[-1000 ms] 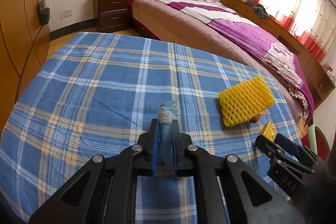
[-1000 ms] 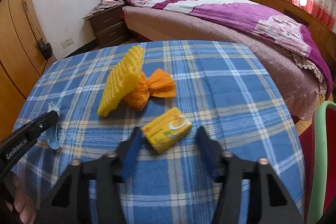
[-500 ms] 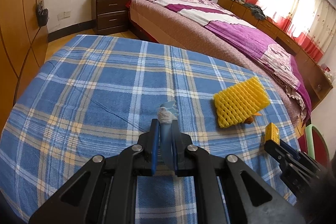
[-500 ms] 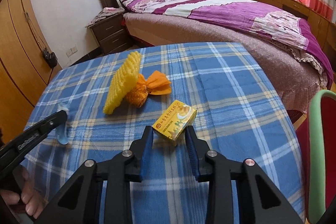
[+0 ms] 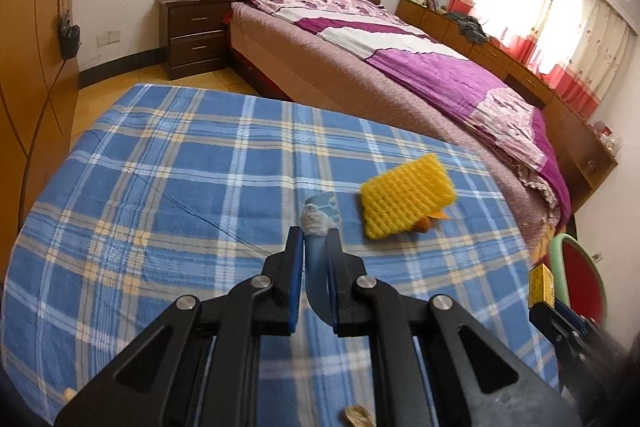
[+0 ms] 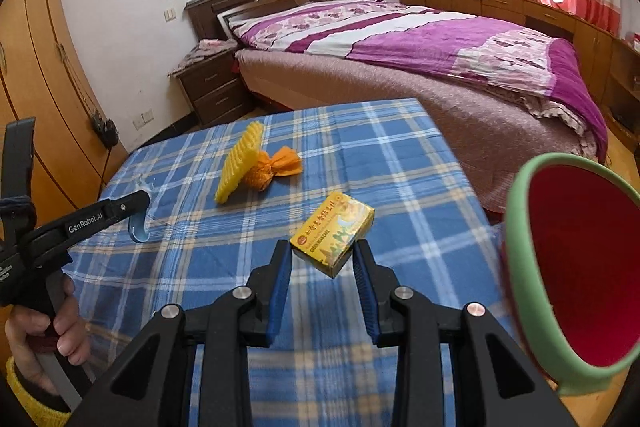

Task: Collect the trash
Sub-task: 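Carry the blue piece and yellow soap box over the red bucket with both tools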

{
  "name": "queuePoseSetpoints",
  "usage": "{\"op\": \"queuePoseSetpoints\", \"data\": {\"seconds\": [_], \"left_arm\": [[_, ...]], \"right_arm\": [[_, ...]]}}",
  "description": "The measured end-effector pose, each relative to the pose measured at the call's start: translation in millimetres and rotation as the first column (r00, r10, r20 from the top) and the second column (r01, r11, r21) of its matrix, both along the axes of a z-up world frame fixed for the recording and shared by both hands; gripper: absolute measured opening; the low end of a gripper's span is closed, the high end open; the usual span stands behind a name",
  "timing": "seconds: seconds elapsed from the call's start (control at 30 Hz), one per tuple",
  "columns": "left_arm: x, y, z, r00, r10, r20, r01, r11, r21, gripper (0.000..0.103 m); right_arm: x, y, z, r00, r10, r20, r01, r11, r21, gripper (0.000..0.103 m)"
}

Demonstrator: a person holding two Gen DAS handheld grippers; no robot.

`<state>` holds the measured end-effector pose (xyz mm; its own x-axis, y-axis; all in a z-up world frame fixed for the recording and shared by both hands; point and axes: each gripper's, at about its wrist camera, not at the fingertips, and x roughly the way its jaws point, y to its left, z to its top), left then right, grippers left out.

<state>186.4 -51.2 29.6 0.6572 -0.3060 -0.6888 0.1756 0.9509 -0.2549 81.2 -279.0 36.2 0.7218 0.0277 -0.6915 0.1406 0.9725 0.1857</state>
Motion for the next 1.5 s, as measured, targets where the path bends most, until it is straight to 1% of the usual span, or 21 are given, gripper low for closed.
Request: {"op": "queuePoseSetpoints", "data": {"seconds": [0.2, 0.47, 0.77, 1.03, 1.23, 1.5], "left_arm": [[-20.4, -4.5, 18.7, 1.000, -0.013, 0.025, 0.013, 1.000, -0.026, 0.010], [-53.9, -24.8, 39.6, 0.996, -0.074, 0.040, 0.077, 0.995, -0.069, 0.010], [-79.2, -55.4, 55.0, 0.987, -0.157, 0.041, 0.160, 0.982, -0.104, 0.010], [-98.0, -86.3, 63.6, 0.974, -0.219, 0.055, 0.223, 0.971, -0.089, 0.010], [-110.3, -111.8, 67.3, 0.959, -0.275, 0.064, 0.280, 0.957, -0.074, 0.010], [-123.7, -154.0, 64.2, 0.926, -0.375, 0.054, 0.377, 0.925, -0.048, 0.010]], "right_arm": [[-30.6, -15.2, 14.5, 0.999, -0.039, 0.037, 0.039, 0.999, 0.019, 0.034], [-72.1, -39.4, 31.1, 0.991, -0.098, 0.092, 0.094, 0.994, 0.052, 0.034], [-111.4, -70.0, 39.9, 0.977, -0.170, 0.127, 0.161, 0.984, 0.076, 0.034], [-138.2, -95.0, 39.9, 0.964, -0.221, 0.145, 0.205, 0.972, 0.118, 0.034], [-155.4, -113.9, 34.8, 0.954, -0.261, 0.150, 0.241, 0.961, 0.138, 0.034], [-171.8, -140.6, 26.6, 0.934, -0.324, 0.149, 0.299, 0.939, 0.168, 0.034]]}}
